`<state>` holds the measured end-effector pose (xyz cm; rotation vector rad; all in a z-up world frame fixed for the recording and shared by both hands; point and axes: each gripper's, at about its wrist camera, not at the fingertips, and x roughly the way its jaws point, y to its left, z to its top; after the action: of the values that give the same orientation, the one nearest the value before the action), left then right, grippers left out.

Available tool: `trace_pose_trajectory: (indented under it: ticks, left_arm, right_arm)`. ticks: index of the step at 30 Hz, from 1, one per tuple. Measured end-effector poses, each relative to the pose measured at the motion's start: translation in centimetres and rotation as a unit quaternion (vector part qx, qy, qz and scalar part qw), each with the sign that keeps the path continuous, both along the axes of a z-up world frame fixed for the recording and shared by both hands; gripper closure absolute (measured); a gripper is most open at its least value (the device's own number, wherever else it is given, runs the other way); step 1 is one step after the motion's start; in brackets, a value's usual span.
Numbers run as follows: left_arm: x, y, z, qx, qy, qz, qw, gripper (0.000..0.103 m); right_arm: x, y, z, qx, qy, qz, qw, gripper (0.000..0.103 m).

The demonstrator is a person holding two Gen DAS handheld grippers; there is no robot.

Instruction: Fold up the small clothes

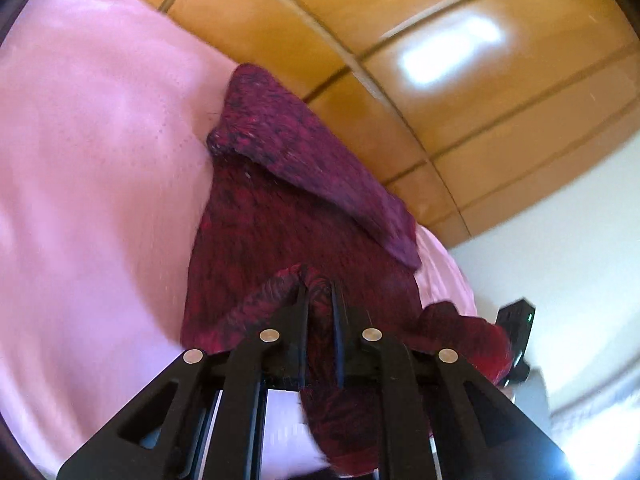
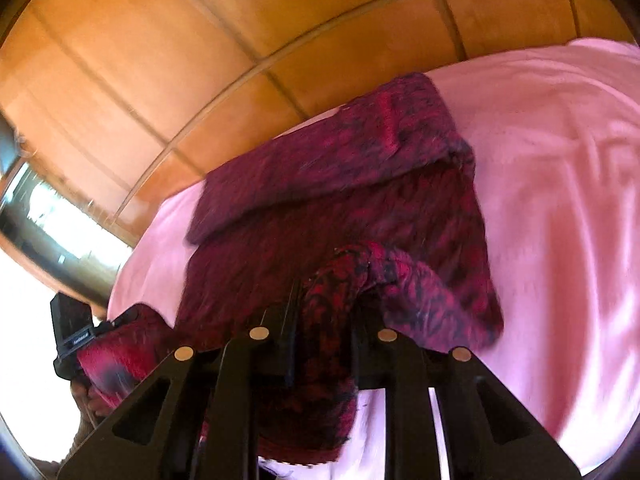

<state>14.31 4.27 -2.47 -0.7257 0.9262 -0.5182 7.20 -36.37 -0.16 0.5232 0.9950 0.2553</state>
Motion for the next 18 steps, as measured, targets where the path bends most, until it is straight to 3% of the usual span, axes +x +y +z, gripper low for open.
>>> trace_pose_trajectory:
  ticks: [5, 9, 11, 12, 13, 16, 18]
  left_arm:
    - [5.1, -0.1, -1.5, 0.003, 0.056, 0.024, 0.9982, 0.094]
    - [7.5, 0.4, -2.6, -0.03, 0.097, 0.035, 0.9942, 0.089]
    - [7.7, 0.8, -2.5, -0.051, 0.101, 0.041, 0.9927, 0.077]
    - [7.5, 1.4, -2.3, -0.052, 0.095, 0.054, 0.9927, 0.07]
    - [7.1, 2.3, -1.9, -0.046, 0.087, 0.076, 0.9923, 0.052]
    - [6.4, 4.5, -1.6, -0.068, 0.08, 0.105, 0.9889, 0.047]
    - [5.4, 5.8, -0.9, -0.039, 0.065, 0.12, 0.9899, 0.047]
  right_arm:
    - [4.0, -1.7, -2.8, -0.004, 0.046, -0.044, 0.998, 0.086]
    - [5.4, -2.7, -3.6, 0.017, 0.063, -0.061, 0.996, 0.082]
    - [5.2, -3.1, -3.3, 0.037, 0.061, -0.06, 0.996, 0.073]
    - [4.7, -3.5, -2.9, 0.049, 0.058, -0.058, 0.995, 0.063]
    - [4.6, -3.7, -2.7, 0.059, 0.055, -0.056, 0.995, 0.05]
    - [4.3, -4.5, -1.3, 0.104, 0.03, -0.059, 0.992, 0.022]
    - [3.8, -5.1, 0.1, 0.088, 0.002, -0.075, 0.993, 0.008]
